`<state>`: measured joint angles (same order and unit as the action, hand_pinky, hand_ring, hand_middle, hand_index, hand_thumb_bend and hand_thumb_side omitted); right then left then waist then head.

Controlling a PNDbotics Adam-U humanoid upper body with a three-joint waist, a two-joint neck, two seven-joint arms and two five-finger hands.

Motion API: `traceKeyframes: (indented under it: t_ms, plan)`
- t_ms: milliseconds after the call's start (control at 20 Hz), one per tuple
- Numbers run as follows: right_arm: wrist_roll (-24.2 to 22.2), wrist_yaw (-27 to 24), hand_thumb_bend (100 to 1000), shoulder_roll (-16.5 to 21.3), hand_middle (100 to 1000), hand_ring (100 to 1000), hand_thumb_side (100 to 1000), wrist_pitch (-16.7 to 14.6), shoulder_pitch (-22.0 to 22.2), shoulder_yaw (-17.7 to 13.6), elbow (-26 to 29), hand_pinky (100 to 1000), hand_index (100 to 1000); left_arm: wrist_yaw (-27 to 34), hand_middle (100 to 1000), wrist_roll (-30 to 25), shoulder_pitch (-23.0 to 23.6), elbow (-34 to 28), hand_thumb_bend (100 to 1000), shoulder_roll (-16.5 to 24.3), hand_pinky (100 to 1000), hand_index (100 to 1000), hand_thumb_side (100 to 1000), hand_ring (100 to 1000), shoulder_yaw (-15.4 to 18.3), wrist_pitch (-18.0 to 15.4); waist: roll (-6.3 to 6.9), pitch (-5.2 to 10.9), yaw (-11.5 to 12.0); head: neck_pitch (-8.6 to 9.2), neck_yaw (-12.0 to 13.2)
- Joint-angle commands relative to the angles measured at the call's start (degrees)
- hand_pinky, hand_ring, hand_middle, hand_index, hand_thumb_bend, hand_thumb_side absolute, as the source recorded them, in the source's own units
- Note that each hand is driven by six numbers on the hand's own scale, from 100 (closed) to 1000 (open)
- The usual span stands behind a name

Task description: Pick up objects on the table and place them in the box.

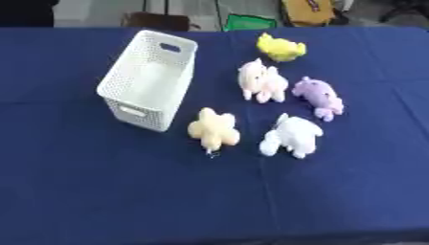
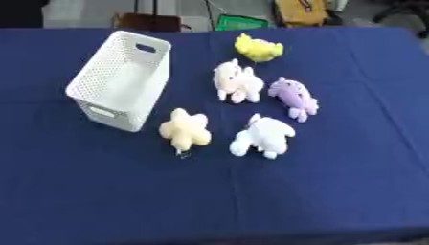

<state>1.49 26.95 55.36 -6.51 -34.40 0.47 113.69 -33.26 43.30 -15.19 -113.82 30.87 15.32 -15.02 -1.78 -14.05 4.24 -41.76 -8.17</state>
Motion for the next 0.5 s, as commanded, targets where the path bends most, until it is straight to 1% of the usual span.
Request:
traceKeyframes:
  t_ms: [50, 100, 200, 250, 300, 350, 400, 500]
  plan:
    - [-4.9, -0.5, 100, 3.1, 881, 916, 1000, 0.5, -2.8, 2.8, 0.9, 800, 926, 0.3, 955, -0.5, -1.0, -0.8, 100, 2.1, 885, 948, 928, 968, -0.1, 0.0, -0.01, 1.35, 0.1, -0.51, -0.7]
    - [-6.2, 0.2, 100, 3.2, 882, 916, 1000, 0.9, -3.8, 4.2, 0.9, 800, 926, 0.4, 955, -0.7, -1.1, -0.8, 100, 2.2, 885, 948, 928, 968, -0.2, 0.1, -0.03, 1.39, 0.1, -0.54, -0.8]
    - [-7.8, 1.3, 100, 3.4, 894, 922, 1000, 1.4, -5.0, 6.0, 0.9, 802, 934, 0.5, 955, -0.9, -1.1, -0.8, 100, 2.3, 885, 948, 929, 968, -0.3, 0.1, -0.07, 1.43, 0.1, -0.61, -0.9]
    - [-10.3, 1.6, 100, 4.4, 903, 928, 1000, 1.3, -5.7, 8.2, 0.9, 805, 941, 0.5, 954, -1.0, -1.2, -0.8, 100, 2.6, 885, 947, 929, 968, -0.5, 0.0, -0.24, 1.48, 0.4, -0.84, -1.2]
    - [-12.7, 2.1, 100, 4.8, 911, 940, 1000, 1.6, -6.7, 9.6, 0.9, 813, 948, 0.5, 954, -1.2, -1.2, -0.8, 100, 2.7, 885, 947, 928, 968, -0.6, 0.0, -0.32, 1.53, 0.5, -0.97, -1.3]
    - [-15.0, 2.6, 100, 5.0, 911, 940, 1000, 1.8, -7.5, 10.7, 0.9, 813, 948, 0.6, 954, -1.3, -1.2, -0.8, 100, 2.8, 885, 947, 928, 968, -0.6, 0.0, -0.39, 1.55, 0.6, -1.04, -1.4]
    - [-16.9, 3.0, 100, 5.0, 913, 955, 1000, 1.9, -8.2, 11.5, 0.9, 830, 972, 0.6, 954, -1.4, -1.2, -0.8, 100, 2.8, 885, 947, 928, 968, -0.6, 0.0, -0.45, 1.55, 0.6, -1.06, -1.5]
    - [-21.2, 4.5, 100, 4.7, 910, 956, 1000, 1.6, -10.1, 13.8, 0.9, 836, 974, 0.7, 954, -1.6, -1.2, -0.8, 100, 2.8, 885, 947, 928, 968, -0.8, 0.0, -0.59, 1.52, 0.8, -1.04, -1.7]
